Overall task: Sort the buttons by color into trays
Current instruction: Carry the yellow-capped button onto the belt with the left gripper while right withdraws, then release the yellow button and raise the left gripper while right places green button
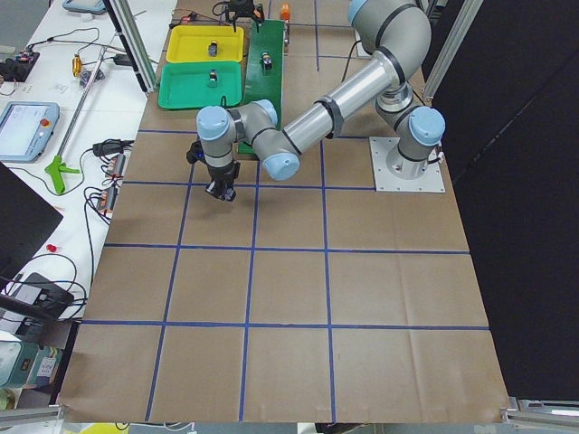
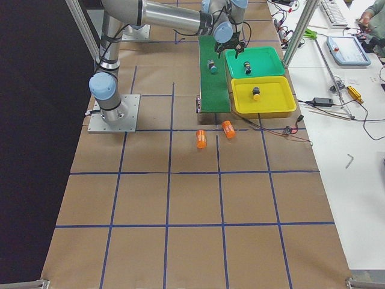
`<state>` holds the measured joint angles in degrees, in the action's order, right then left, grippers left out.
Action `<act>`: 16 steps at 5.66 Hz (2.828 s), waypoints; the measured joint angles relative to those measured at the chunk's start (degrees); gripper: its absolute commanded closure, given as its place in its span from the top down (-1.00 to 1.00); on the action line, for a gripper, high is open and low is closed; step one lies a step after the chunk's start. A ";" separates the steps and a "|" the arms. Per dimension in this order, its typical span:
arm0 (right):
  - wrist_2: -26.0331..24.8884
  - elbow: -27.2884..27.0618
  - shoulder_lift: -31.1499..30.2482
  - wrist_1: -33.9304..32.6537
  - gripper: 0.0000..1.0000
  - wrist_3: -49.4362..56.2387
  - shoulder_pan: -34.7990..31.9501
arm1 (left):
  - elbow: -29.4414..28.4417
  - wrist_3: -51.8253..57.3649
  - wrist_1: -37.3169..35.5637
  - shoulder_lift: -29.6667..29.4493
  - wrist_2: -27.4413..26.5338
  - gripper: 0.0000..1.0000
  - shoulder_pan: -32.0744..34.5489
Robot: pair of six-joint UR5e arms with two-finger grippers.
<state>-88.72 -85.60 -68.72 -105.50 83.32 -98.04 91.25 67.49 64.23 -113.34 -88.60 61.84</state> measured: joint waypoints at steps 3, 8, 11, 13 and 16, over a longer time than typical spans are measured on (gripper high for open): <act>0.12 -7.58 -2.18 -3.15 1.00 7.80 2.51 | 6.91 12.59 4.03 9.09 1.50 -0.96 12.92; -0.47 -18.68 -2.73 -16.08 -0.83 11.13 8.21 | 12.11 28.71 0.57 7.70 -2.17 0.94 24.22; -4.68 -18.45 -4.25 -15.62 -0.89 13.40 11.20 | 11.95 25.88 0.72 7.07 -2.03 0.96 24.56; -3.61 -13.04 -5.38 -13.67 -0.87 11.57 11.60 | 8.02 10.84 8.27 10.28 -2.31 0.96 24.56; -1.74 13.13 9.95 -4.71 -0.87 2.55 3.71 | 2.34 -25.79 20.73 16.77 -1.57 0.96 25.85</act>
<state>-90.46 -72.47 -58.77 -110.21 85.86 -94.32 93.60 41.70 84.96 -96.57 -90.17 87.69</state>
